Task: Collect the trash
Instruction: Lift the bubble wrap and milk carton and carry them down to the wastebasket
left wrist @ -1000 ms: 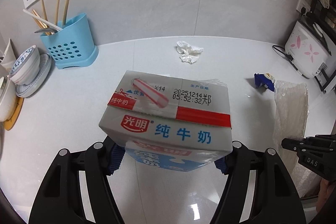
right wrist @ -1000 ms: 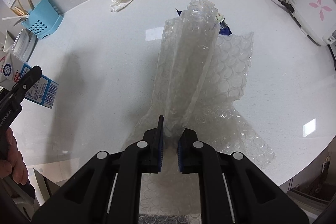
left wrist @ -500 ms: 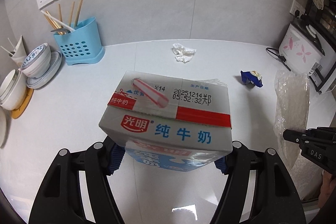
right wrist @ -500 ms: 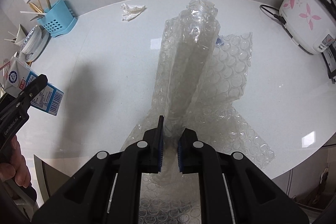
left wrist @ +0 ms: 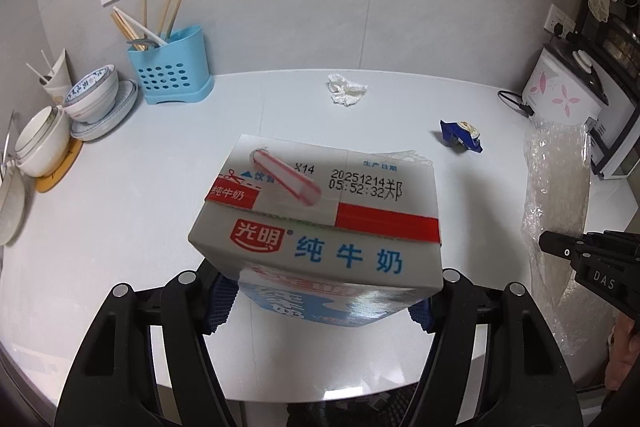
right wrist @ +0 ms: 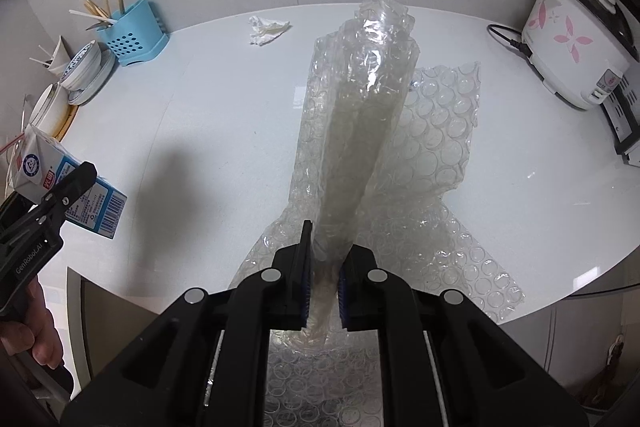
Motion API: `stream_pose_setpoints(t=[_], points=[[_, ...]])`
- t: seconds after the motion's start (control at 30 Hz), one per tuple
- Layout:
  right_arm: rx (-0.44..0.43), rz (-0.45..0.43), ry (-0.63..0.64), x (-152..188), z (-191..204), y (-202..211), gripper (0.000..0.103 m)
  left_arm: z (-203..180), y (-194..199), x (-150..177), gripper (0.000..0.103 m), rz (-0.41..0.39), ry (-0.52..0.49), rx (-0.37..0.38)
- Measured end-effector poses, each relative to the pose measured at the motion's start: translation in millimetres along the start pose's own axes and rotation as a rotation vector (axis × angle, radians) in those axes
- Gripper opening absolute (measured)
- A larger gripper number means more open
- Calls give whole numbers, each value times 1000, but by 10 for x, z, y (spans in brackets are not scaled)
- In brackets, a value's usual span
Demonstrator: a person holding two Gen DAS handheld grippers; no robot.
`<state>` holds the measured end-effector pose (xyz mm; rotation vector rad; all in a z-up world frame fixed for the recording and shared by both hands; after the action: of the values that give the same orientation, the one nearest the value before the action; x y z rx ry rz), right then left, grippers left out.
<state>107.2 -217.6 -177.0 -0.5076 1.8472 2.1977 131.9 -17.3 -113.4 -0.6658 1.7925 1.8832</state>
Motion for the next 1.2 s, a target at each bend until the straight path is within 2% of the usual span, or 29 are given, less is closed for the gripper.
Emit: stream_pose_setpoints(t=[0.6,1.2], points=[[-38,-52,38,512,64,560,10,-175,469,525,67,-4,6,15],[-104,-54,61,1157,78,738,10,-321,742,1052,67,12,6,44]])
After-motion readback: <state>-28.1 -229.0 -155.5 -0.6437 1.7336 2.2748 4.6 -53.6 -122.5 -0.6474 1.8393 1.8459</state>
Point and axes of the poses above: each gripper's, at about its wrist camera, not at the fingertips, and y roughly against the way its jaws point, z to its left, x to its underside, the point moved 10 cm from there along -y, roughly the way its jaws point, and after that the axes turned 5 degrees about -x, right-handed, at the moved point
